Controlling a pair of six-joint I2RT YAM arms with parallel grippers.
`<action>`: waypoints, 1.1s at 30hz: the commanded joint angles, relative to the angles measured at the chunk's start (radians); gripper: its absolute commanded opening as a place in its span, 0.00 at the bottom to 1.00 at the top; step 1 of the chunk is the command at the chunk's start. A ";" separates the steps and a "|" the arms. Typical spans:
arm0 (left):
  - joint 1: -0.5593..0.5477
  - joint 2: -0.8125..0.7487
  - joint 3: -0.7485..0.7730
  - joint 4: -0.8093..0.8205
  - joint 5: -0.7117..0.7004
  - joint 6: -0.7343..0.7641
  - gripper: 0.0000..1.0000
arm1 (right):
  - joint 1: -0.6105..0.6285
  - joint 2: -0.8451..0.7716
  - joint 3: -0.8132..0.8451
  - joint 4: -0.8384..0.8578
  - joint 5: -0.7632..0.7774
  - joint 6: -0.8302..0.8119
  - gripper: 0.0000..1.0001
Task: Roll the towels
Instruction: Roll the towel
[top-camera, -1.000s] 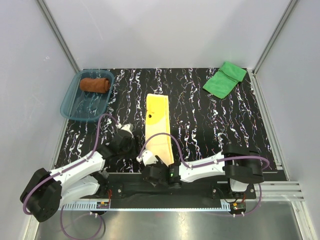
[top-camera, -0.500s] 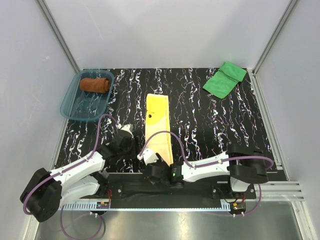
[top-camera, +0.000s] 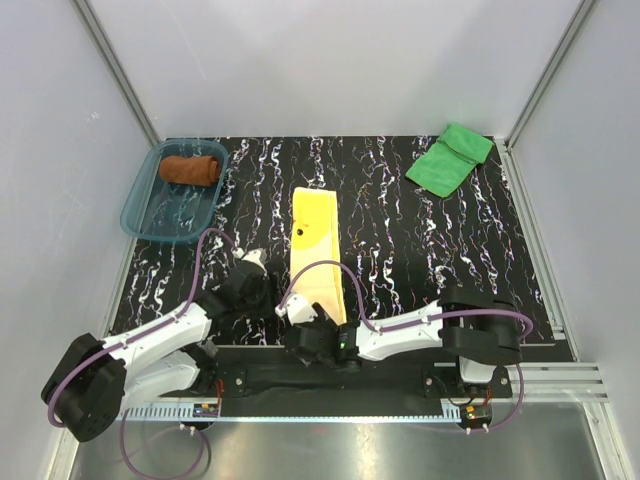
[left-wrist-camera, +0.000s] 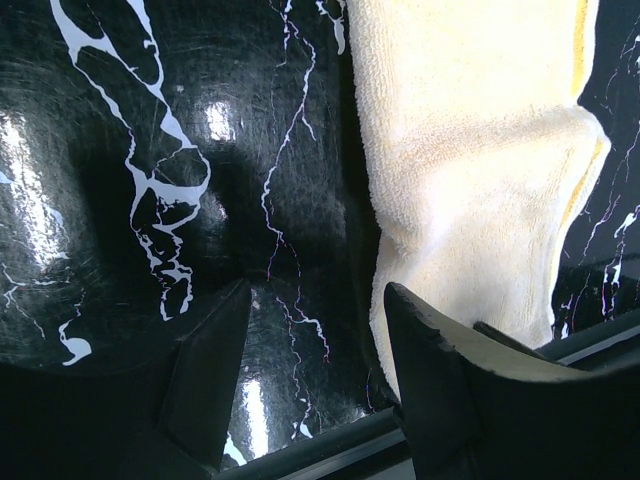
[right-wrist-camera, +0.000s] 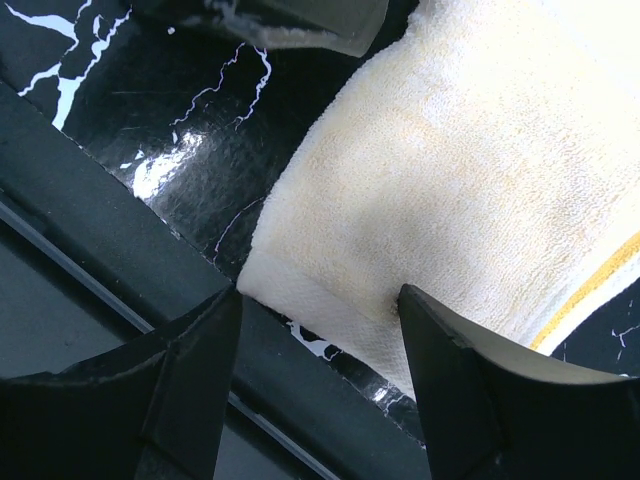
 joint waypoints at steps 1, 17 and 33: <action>-0.002 0.002 -0.008 0.040 0.009 -0.001 0.61 | -0.017 0.003 0.002 0.052 -0.022 0.011 0.72; -0.002 0.023 0.004 0.049 0.010 0.007 0.61 | 0.011 0.025 0.057 -0.076 -0.111 0.068 0.53; -0.002 -0.018 0.000 0.027 0.013 0.017 0.60 | 0.034 0.043 0.128 -0.161 -0.132 0.072 0.18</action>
